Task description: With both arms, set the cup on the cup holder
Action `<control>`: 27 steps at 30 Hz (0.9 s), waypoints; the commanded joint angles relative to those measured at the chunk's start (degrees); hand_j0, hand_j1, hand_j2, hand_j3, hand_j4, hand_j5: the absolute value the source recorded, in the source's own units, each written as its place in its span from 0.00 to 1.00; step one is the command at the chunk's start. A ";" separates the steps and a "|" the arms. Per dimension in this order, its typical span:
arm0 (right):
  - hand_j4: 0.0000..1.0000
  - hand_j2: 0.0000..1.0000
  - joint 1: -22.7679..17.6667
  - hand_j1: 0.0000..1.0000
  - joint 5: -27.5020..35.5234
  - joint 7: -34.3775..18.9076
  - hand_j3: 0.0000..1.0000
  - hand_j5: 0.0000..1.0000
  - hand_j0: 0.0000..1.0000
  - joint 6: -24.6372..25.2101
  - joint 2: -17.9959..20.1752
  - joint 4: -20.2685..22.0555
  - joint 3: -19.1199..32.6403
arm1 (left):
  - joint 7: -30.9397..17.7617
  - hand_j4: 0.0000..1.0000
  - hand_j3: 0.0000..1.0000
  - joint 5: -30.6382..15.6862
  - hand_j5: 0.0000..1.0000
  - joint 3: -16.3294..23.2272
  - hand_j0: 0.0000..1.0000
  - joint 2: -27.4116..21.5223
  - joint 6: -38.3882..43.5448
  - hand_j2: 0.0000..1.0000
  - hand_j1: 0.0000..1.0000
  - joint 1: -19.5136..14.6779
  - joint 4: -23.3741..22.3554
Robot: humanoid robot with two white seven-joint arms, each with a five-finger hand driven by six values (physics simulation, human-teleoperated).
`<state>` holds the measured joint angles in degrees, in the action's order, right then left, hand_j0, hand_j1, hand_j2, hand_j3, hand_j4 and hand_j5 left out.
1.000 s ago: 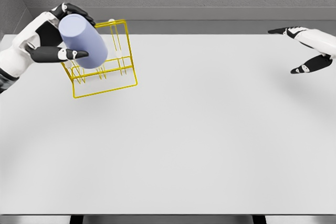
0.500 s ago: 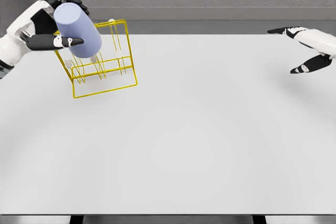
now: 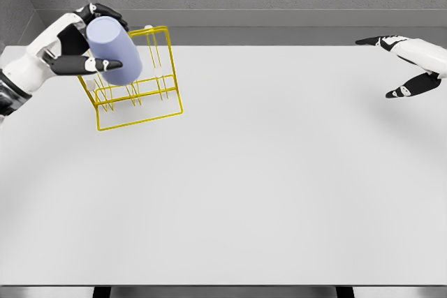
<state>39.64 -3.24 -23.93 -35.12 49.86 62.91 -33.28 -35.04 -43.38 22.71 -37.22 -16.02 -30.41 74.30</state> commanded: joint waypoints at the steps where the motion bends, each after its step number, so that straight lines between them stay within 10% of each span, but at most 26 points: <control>1: 1.00 1.00 0.00 1.00 0.42 0.03 1.00 1.00 1.00 0.12 0.07 0.02 0.05 | 0.04 0.41 0.41 -0.30 0.41 -0.03 0.41 -0.04 0.02 0.41 0.41 0.35 0.05; 5: 1.00 1.00 0.00 1.00 0.42 0.03 1.00 1.00 1.00 0.12 0.07 0.02 0.05 | 0.04 0.44 0.44 -0.21 0.44 -0.03 0.44 -0.39 -0.07 0.44 0.44 0.62 0.14; 10: 1.00 1.00 0.00 1.00 0.34 0.03 1.00 1.00 1.00 0.12 0.07 0.10 0.05 | 0.04 1.00 1.00 -0.12 1.00 -0.12 1.00 -0.66 -0.24 1.00 1.00 0.71 0.49; 21: 1.00 1.00 0.00 1.00 0.34 0.03 1.00 1.00 1.00 0.12 0.07 0.02 0.05 | 0.04 1.00 1.00 -0.30 1.00 -0.30 1.00 -0.66 -0.50 1.00 1.00 0.44 0.67; 27: 1.00 1.00 0.00 1.00 0.42 0.03 1.00 1.00 1.00 0.12 0.07 0.02 0.05 | 0.04 1.00 1.00 -0.30 1.00 -0.12 1.00 -6.89 -11.57 1.00 1.00 4.92 16.22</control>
<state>39.64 -3.30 -23.94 -35.12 49.86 62.91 -33.28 -35.00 -43.16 22.53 -41.83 -22.79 -23.91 85.64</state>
